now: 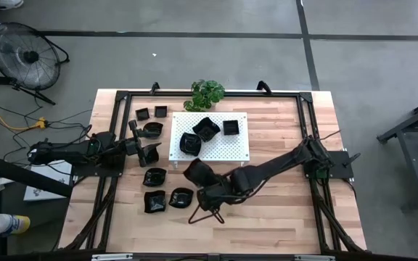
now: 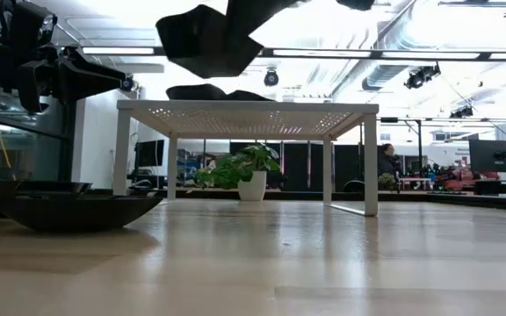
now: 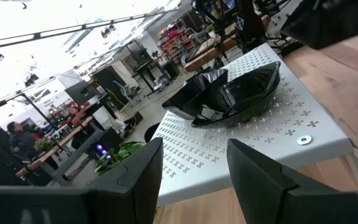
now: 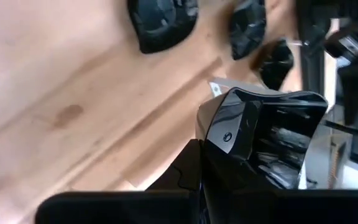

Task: Pick & Place Mini shaped plates
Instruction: Stack the distorted square plate on top of the distorted square plates on the shelf

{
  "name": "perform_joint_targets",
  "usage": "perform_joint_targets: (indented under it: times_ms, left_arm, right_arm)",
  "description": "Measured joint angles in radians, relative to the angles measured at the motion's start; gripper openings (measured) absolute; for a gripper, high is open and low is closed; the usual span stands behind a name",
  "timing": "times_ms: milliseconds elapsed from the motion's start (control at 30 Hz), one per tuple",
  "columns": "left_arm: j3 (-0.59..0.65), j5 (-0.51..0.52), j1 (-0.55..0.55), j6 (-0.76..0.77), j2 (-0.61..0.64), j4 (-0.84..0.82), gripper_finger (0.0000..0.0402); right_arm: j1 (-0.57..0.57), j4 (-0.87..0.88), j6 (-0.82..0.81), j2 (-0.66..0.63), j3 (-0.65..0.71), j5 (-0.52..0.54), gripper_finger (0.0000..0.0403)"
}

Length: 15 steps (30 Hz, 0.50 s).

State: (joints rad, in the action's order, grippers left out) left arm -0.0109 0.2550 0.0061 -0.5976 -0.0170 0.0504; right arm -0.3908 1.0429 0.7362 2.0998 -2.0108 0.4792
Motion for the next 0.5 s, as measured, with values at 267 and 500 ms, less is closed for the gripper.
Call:
perform_joint_targets:
  times_ms: [267,500]
  left_arm:
    - [0.0,0.0,0.0,0.0,0.0,0.0,0.0175]
    - [0.0,0.0,0.0,0.0,0.0,0.0,0.0175]
  right_arm:
    - [0.014,0.041,0.028,0.0,-0.058,0.082,0.0]
    - [0.038,0.079,0.025,0.0,-0.095,0.093,0.0]
